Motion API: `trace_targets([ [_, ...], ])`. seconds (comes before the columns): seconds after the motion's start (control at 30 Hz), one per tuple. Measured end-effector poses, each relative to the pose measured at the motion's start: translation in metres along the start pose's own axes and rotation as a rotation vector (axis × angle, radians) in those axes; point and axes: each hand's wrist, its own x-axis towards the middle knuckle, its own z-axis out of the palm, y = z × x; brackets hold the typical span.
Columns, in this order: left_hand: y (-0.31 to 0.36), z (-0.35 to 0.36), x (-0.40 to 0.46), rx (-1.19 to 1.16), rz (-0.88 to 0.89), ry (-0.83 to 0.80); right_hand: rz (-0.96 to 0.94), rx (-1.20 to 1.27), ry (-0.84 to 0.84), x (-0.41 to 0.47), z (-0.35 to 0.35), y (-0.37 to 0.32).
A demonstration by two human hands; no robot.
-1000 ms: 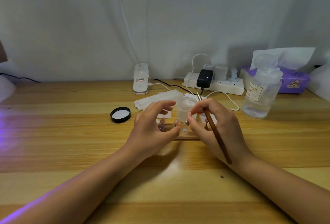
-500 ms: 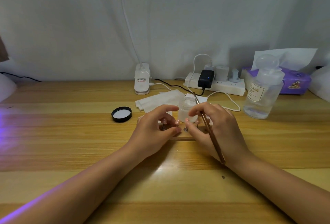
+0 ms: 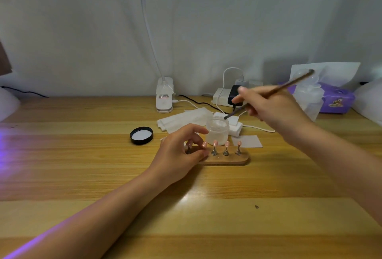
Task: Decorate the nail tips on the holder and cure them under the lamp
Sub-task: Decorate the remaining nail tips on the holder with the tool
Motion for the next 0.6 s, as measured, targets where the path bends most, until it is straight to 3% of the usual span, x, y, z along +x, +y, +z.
trace_targets([
  [0.33, 0.003, 0.002, -0.002, 0.048, 0.092, 0.054, -0.015, -0.393, -0.142, 0.034, 0.038, 0.009],
  [0.47, 0.005, 0.002, -0.004, -0.004, 0.151, 0.09, -0.033, -0.393, -0.134, 0.036, 0.041, 0.011],
  [0.6, 0.005, 0.002, -0.004, -0.031, 0.218, 0.187, -0.053, -0.265, -0.012, 0.038, 0.029, 0.01],
])
